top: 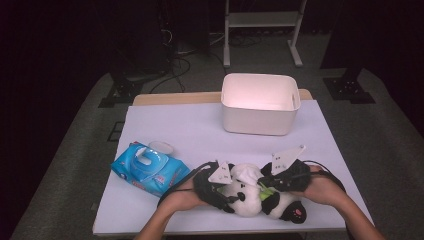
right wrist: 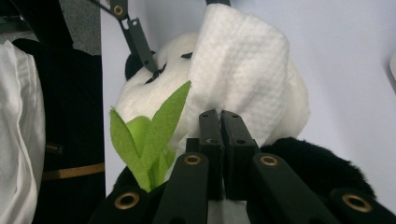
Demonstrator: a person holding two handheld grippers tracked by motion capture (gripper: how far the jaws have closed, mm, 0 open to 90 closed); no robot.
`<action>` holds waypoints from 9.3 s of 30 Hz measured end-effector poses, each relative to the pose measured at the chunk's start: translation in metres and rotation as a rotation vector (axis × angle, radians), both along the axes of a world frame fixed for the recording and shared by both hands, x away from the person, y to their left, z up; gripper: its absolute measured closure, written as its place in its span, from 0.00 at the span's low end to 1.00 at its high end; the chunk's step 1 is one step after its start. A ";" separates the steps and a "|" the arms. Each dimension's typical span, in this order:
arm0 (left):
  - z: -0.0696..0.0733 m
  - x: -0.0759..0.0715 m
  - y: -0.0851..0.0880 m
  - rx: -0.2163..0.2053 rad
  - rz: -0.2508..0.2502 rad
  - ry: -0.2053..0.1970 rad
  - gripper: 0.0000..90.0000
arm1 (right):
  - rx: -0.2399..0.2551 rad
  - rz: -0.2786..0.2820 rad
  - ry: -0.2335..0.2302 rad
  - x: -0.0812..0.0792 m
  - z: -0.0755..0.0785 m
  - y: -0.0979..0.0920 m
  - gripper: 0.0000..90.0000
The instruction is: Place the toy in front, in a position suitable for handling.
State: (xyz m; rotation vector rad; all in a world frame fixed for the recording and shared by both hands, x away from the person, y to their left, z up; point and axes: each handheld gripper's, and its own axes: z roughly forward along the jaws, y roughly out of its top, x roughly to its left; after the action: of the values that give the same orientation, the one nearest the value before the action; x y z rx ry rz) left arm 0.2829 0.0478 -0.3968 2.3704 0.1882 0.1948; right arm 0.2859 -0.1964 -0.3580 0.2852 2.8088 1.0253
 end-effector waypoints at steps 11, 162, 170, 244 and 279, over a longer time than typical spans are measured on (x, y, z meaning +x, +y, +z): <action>0.000 -0.001 -0.012 -0.002 -0.007 -0.005 0.39 | 0.032 -0.038 0.013 -0.001 0.012 -0.009 0.84; -0.010 -0.014 -0.026 -0.079 -0.077 0.012 0.46 | 0.026 -0.149 0.030 0.012 0.007 0.007 0.97; -0.011 -0.013 -0.023 -0.080 -0.076 0.002 0.45 | 0.034 -0.147 0.045 0.019 0.003 0.013 0.97; 0.007 0.018 -0.007 -0.185 -0.073 0.138 0.29 | 0.171 -0.222 -0.021 -0.042 -0.008 -0.030 0.97; 0.033 0.043 0.013 -0.153 -0.091 -0.025 0.58 | 0.195 -0.196 -0.121 -0.011 0.022 -0.003 0.97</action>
State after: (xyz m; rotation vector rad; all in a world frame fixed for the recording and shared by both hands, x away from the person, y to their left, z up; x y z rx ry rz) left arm 0.3262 0.0610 -0.3642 2.2175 0.0803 0.1606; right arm 0.2744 -0.1999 -0.3360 0.4918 2.5181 1.2257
